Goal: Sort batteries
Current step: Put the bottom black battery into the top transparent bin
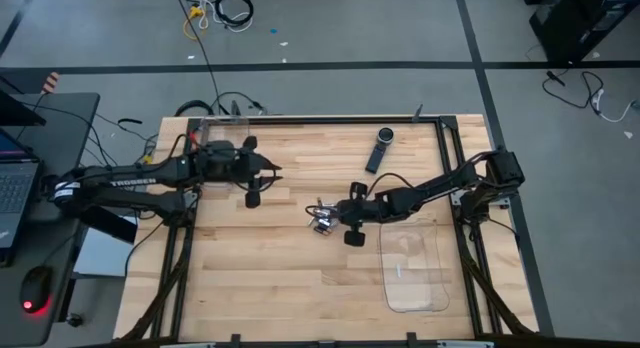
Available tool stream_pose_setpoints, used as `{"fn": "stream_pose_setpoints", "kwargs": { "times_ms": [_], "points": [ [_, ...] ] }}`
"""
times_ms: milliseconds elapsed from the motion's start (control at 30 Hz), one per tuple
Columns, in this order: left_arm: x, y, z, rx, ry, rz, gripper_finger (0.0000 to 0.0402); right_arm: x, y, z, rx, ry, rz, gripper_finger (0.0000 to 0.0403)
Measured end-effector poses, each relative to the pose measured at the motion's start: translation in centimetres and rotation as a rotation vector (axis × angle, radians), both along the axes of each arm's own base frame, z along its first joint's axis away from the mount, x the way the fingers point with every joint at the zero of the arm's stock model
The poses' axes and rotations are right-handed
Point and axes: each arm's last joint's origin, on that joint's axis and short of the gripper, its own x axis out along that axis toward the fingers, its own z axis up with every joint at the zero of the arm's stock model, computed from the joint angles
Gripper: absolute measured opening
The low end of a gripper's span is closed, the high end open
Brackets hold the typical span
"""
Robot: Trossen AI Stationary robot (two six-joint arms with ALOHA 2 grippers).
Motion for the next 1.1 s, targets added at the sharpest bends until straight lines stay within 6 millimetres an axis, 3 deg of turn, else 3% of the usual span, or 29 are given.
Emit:
{"fn": "stream_pose_setpoints", "kwargs": {
  "times_ms": [200, 467, 733, 1100],
  "points": [
    [0.0, 0.0, -0.2, 0.007, -0.001, 0.013, 0.0117, 0.7, 0.1, 0.6, 0.008, -0.108, 0.015, 0.0061],
    [0.4, -0.5, 0.6, -0.003, -0.086, 0.004, 0.0117, 1.4, 2.0, 1.1, -0.015, -0.220, 0.084, 0.0062],
    [1.1, -1.5, 1.0, -0.042, -0.160, -0.033, 0.0117, 2.5, 4.0, -0.9, 0.025, -0.297, 0.073, 0.0062],
    [1.3, -3.3, 1.0, -0.062, -0.157, -0.094, 0.0117, 4.0, 6.3, -2.8, 0.026, -0.238, 0.079, 0.0062]
  ]
}}
